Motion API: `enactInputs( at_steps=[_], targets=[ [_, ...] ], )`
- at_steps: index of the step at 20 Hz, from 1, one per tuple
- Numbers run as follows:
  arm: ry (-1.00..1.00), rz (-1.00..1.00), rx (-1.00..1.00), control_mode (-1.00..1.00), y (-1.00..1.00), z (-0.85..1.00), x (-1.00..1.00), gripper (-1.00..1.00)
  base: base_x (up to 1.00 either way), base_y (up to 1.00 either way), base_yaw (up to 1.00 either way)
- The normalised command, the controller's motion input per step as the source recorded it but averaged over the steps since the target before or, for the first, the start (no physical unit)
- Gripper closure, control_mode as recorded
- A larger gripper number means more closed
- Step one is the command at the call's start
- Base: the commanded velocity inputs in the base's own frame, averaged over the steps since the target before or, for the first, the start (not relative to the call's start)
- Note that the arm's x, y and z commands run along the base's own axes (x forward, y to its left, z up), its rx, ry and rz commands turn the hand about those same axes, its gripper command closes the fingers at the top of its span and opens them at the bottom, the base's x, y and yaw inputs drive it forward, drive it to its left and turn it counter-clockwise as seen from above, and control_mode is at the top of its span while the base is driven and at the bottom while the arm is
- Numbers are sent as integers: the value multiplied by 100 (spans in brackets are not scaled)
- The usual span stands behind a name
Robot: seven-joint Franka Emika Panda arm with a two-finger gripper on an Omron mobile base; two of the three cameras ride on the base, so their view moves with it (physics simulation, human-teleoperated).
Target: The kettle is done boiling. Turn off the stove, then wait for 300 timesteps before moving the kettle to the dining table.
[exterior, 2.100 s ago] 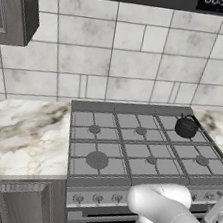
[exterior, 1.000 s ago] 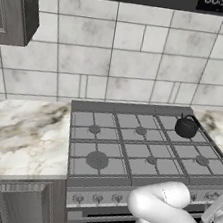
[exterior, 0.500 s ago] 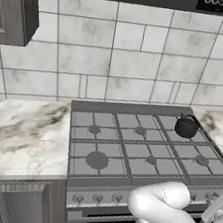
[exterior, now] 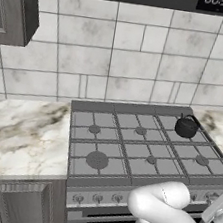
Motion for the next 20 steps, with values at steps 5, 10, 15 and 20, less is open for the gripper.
enactInputs(
  at_steps=[5,10,15,20],
  targets=[
    [9,-2,31,-100,-5,-10,-2,100,0,0,0],
    [7,-4,32,-100,-2,-5,0,100,0,0,0],
    [0,-8,36,-100,0,0,-5,100,0,0,0],
    [-1,0,33,-100,-14,-9,-2,100,0,0,0]
  ],
)
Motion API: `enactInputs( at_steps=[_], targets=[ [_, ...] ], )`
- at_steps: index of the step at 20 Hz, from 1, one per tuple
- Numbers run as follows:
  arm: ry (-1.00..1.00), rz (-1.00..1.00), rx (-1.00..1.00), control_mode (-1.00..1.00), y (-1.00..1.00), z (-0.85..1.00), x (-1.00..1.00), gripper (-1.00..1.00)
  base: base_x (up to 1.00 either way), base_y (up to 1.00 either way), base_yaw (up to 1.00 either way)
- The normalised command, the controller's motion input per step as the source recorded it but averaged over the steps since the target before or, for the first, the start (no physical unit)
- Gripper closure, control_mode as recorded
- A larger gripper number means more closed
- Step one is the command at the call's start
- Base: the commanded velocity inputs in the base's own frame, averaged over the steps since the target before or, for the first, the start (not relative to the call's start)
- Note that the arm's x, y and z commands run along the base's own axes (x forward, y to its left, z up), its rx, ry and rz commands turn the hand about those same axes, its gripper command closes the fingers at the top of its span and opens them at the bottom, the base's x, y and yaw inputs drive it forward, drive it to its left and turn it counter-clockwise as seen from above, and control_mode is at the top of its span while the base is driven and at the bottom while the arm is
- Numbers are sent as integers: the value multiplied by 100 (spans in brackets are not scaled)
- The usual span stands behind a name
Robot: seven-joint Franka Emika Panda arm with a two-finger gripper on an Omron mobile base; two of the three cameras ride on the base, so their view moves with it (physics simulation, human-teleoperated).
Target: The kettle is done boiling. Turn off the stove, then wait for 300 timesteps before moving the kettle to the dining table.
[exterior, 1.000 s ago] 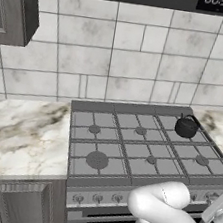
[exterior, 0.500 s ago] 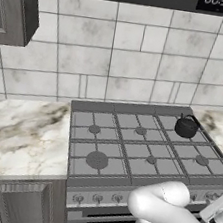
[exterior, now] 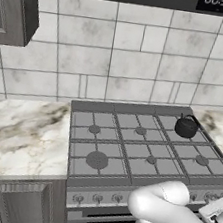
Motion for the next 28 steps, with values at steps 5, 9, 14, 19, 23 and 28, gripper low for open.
enactInputs(
  at_steps=[5,9,14,19,23,28],
  targets=[
    [0,-2,40,-100,-9,0,-6,100,0,0,0],
    [0,-6,39,-100,-1,0,0,100,0,0,0],
    [0,-9,38,-100,0,0,0,100,0,0,0],
    [0,-14,40,-100,0,0,-2,100,0,0,0],
    [3,-20,37,-100,0,-2,-10,100,0,0,0],
    [7,-15,21,-100,0,-4,-11,-100,0,0,0]
  ],
)
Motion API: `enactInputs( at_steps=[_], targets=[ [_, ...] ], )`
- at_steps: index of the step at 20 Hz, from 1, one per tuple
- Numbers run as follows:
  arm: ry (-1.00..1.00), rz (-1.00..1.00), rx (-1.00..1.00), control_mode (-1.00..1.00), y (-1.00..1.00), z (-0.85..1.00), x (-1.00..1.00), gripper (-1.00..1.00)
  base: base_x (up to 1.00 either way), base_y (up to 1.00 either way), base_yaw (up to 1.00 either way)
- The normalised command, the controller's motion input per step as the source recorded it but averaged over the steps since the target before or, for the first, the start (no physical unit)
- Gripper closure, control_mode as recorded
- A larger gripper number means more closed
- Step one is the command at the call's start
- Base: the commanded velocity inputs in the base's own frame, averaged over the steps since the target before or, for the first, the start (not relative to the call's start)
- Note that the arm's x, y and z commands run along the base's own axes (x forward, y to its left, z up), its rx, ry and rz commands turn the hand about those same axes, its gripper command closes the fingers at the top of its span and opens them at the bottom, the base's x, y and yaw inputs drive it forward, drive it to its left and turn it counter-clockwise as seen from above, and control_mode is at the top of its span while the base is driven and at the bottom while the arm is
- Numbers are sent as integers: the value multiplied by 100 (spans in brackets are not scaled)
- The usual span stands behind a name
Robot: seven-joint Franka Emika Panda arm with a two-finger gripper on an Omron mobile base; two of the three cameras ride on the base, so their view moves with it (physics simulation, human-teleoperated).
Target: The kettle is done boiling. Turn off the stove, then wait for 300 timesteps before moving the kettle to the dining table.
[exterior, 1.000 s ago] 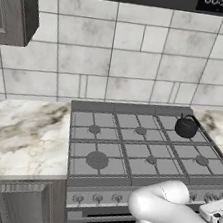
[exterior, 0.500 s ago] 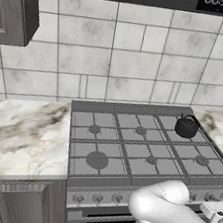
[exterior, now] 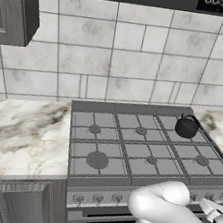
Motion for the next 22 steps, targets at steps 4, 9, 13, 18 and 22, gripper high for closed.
enactInputs(
  at_steps=[4,9,13,18,22],
  targets=[
    [-5,0,-1,-100,0,0,-10,-100,0,0,0],
    [-13,0,-3,-100,0,0,-52,-100,0,0,0],
    [-12,0,-4,-100,0,4,-55,-100,0,0,0],
    [-14,0,-12,-100,0,41,-38,-100,0,0,0],
    [-12,0,-19,-100,0,55,-29,-100,0,0,0]
  ],
)
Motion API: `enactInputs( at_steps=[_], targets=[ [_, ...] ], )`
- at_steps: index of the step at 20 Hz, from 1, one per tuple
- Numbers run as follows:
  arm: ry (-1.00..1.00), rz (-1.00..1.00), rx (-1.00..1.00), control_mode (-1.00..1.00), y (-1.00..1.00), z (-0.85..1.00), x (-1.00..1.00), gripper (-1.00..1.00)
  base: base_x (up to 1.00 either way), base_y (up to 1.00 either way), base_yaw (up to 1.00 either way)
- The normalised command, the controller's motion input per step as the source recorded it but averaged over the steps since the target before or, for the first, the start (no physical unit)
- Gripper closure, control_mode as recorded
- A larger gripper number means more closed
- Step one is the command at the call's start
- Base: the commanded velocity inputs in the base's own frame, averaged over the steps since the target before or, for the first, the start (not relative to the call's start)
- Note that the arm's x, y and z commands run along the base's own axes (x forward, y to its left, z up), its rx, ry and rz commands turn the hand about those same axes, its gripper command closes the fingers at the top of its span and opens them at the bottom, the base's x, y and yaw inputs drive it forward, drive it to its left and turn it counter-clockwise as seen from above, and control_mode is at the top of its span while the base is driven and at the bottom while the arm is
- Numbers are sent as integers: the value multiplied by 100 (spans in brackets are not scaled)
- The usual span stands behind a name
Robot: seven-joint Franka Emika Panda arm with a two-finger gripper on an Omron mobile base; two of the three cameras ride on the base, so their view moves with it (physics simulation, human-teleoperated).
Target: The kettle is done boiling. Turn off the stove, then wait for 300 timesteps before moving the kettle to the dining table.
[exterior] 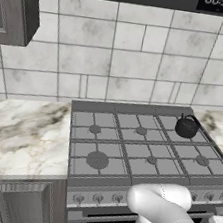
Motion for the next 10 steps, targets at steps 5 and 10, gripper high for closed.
enactInputs(
  at_steps=[5,10],
  targets=[
    [-12,0,-26,-100,0,65,-13,-100,0,0,0],
    [-11,0,-28,-100,0,63,-5,-100,0,0,0]
  ],
)
